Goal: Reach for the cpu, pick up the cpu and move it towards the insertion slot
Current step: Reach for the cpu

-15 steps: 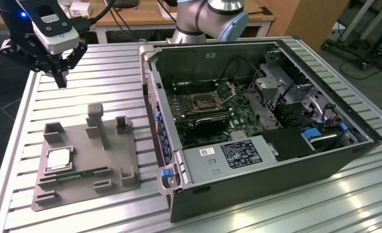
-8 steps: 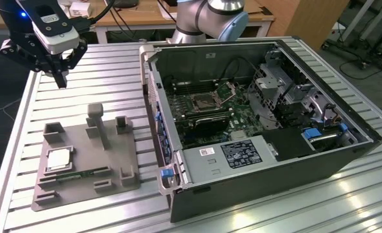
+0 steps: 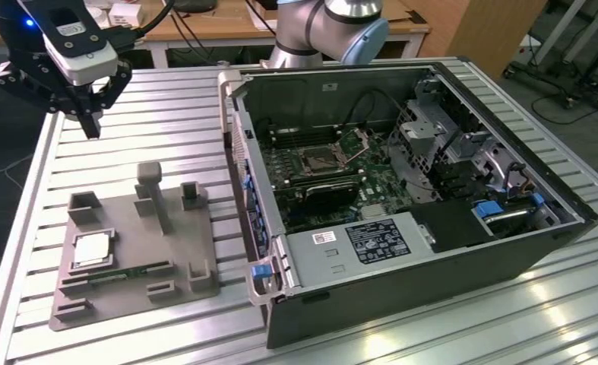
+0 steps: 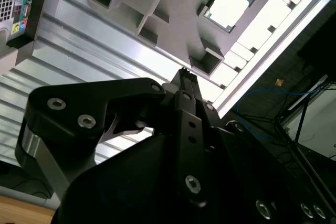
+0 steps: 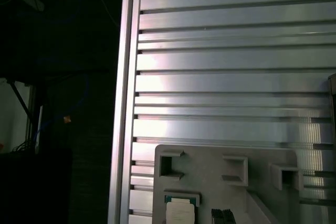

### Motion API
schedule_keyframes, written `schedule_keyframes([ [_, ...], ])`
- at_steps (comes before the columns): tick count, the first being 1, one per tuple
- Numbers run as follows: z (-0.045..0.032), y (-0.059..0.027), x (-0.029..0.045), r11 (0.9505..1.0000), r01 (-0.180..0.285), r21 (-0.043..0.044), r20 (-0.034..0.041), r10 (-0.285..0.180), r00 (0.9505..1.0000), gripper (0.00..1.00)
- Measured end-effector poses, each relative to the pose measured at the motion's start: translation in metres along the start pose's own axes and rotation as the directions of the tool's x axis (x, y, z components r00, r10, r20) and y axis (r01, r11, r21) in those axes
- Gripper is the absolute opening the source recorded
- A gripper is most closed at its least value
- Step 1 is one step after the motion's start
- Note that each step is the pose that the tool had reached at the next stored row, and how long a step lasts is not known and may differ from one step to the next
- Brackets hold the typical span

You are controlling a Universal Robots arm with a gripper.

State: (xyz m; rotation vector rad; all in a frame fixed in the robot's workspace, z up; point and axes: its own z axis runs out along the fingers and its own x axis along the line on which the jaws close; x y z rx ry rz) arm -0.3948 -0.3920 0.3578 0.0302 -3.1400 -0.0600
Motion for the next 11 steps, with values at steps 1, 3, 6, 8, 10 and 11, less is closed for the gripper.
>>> schedule_keyframes([
  [1, 0.0, 0.0, 0.0, 1.0, 0.0, 0.0, 0.0001, 0.0, 1.0, 0.11],
  [3, 0.0001, 0.0, 0.0002, 1.0, 0.0, -0.0001, 0.0001, 0.0, 1.0, 0.11],
  [6, 0.0, -0.0027, 0.0003, 1.0, 0.0, 0.0, 0.0, 0.0, 1.0, 0.11],
  [8, 0.0, -0.0061, 0.0003, 1.0, 0.0, 0.0, 0.0, 0.0, 1.0, 0.11],
  [10, 0.0, -0.0075, 0.0015, 1.0, 0.0, -0.0001, 0.0001, 0.0, 1.0, 0.11],
  [11, 0.0, -0.0075, 0.0039, 1.0, 0.0, -0.0001, 0.0002, 0.0, 1.0, 0.11],
])
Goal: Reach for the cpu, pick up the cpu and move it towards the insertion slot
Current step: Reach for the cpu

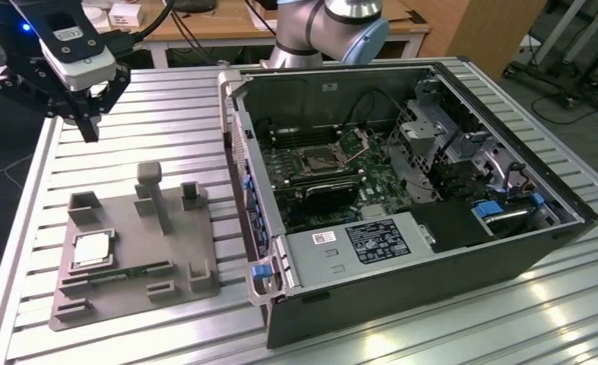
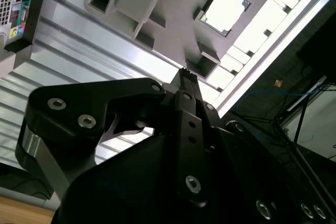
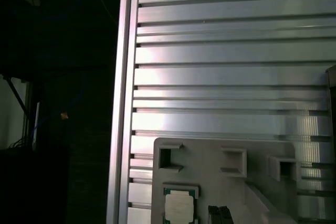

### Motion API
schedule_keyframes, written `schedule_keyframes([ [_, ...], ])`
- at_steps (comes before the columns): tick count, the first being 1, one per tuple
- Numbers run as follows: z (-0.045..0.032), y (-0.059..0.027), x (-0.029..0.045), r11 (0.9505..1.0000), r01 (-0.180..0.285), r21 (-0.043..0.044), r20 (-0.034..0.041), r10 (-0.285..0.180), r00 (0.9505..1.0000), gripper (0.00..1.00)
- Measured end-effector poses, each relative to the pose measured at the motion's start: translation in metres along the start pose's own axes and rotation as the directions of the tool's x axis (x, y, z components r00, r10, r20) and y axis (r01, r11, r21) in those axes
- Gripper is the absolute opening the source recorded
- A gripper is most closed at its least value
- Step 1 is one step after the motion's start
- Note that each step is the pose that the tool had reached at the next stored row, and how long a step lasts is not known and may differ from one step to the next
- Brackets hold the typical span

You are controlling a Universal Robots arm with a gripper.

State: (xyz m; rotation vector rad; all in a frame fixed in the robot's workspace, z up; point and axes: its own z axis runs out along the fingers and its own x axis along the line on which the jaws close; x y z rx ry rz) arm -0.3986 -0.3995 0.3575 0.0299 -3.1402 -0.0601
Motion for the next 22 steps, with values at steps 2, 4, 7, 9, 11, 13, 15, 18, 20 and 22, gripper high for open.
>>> schedule_keyframes([
  [2, 0.0001, 0.0001, 0.0063, 1.0, 0.0, 0.0, 0.0009, 0.0, 1.0, 0.11],
  [4, 0.0001, 0.0002, 0.0129, 1.0, 0.0, 0.0, 0.0016, 0.0, 1.0, 0.11],
  [7, 0.0002, 0.0004, 0.0217, 1.0, 0.0, 0.0, 0.0023, 0.0, 1.0, 0.11],
  [9, 0.0003, 0.0004, 0.0269, 1.0, 0.0, 0.0, 0.0026, 0.0, 1.0, 0.11],
  [11, 0.0002, 0.0005, 0.0297, 1.0, 0.0, 0.0001, 0.0026, 0.0, 1.0, 0.11],
  [13, 0.0002, 0.0005, 0.0298, 1.0, 0.0, 0.0, 0.0027, 0.0, 1.0, 0.11],
  [15, 0.0002, 0.0005, 0.0298, 1.0, 0.0, 0.0, 0.0027, 0.0, 1.0, 0.11],
  [18, 0.0003, 0.0005, 0.0299, 1.0, 0.0, 0.0, 0.0027, 0.0, 1.0, 0.11],
  [20, 0.0002, 0.0005, 0.0299, 1.0, 0.0, 0.0001, 0.0027, 0.0, 1.0, 0.11],
  [22, 0.0002, 0.0005, 0.03, 1.0, 0.0, 0.0001, 0.0026, 0.0, 1.0, 0.11],
])
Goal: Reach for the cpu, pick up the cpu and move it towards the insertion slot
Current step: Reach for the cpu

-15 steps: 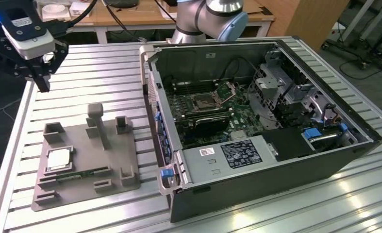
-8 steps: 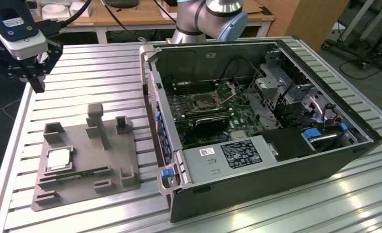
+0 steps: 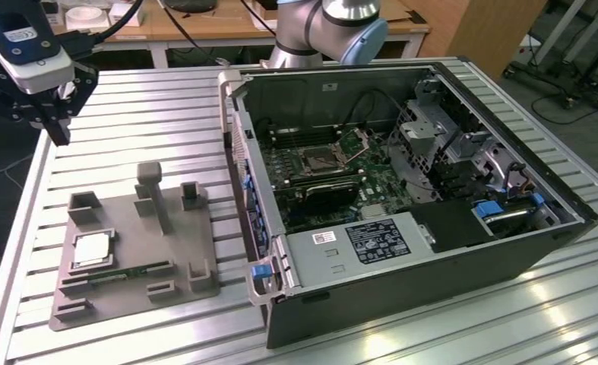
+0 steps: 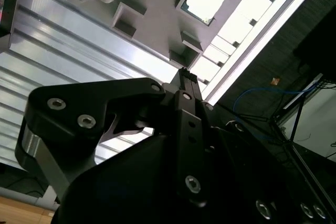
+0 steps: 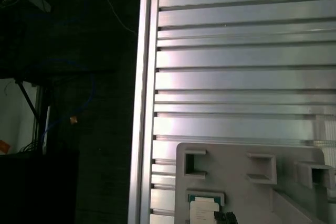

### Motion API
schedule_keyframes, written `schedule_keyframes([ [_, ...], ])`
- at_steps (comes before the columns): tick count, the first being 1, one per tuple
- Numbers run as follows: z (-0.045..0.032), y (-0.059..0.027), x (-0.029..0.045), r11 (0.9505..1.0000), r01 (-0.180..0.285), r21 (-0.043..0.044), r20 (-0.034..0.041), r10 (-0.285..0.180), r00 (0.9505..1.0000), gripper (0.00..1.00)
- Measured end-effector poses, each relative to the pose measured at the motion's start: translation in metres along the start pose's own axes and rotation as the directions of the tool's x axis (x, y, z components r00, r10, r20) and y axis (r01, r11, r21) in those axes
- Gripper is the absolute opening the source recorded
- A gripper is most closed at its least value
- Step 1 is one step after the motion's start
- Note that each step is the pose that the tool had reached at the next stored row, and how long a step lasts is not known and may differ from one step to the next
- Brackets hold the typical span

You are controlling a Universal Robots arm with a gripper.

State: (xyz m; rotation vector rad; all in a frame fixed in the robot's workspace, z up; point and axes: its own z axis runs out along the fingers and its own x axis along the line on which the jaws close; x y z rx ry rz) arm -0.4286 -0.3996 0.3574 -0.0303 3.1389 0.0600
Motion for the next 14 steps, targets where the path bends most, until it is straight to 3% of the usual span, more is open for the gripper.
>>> schedule_keyframes([
  [3, 0.0001, 0.0001, 0.0011, 1.0, 0.0, 0.0, 0.0, 0.0, 1.0, 0.11],
  [7, 0.0003, 0.0002, 0.0079, 1.0, 0.0, -0.0001, 0.0, 0.0, 1.0, 0.11],
  [14, 0.0003, 0.0002, 0.0088, 1.0, 0.0, -0.0001, 0.0, 0.0, 1.0, 0.11],
])
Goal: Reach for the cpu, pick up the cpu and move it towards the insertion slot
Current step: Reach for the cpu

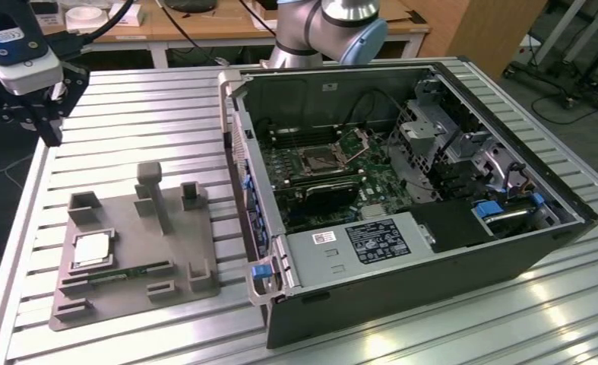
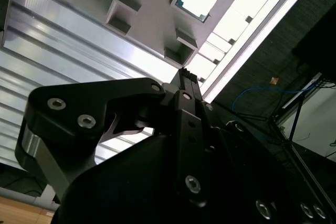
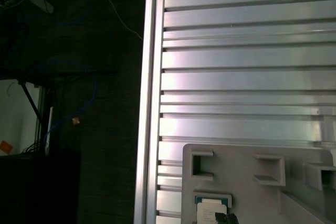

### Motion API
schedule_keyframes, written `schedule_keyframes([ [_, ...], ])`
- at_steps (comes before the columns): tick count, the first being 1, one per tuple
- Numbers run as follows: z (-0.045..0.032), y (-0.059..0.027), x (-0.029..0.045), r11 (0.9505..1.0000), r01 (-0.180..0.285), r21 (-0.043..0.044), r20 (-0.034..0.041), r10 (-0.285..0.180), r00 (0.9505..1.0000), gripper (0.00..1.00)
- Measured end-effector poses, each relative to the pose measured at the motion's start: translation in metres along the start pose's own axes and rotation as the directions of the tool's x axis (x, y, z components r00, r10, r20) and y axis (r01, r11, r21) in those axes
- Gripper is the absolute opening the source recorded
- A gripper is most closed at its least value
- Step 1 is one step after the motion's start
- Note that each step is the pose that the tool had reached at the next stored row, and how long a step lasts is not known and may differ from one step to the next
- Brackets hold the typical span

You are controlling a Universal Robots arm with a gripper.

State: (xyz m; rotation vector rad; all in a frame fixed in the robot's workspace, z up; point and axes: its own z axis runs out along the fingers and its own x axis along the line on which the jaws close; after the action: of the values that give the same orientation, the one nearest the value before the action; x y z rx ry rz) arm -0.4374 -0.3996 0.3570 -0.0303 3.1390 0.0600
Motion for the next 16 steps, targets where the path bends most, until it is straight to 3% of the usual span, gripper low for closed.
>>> schedule_keyframes([
  [10, 0.0001, 0.0001, 0.0033, 1.0, 0.0, 0.0, 0.0, 0.0, 1.0, 0.11],
  [16, 0.0007, 0.0003, 0.0172, 1.0, 0.0, -0.0006, 0.0001, 0.0, 1.0, 0.11],
])
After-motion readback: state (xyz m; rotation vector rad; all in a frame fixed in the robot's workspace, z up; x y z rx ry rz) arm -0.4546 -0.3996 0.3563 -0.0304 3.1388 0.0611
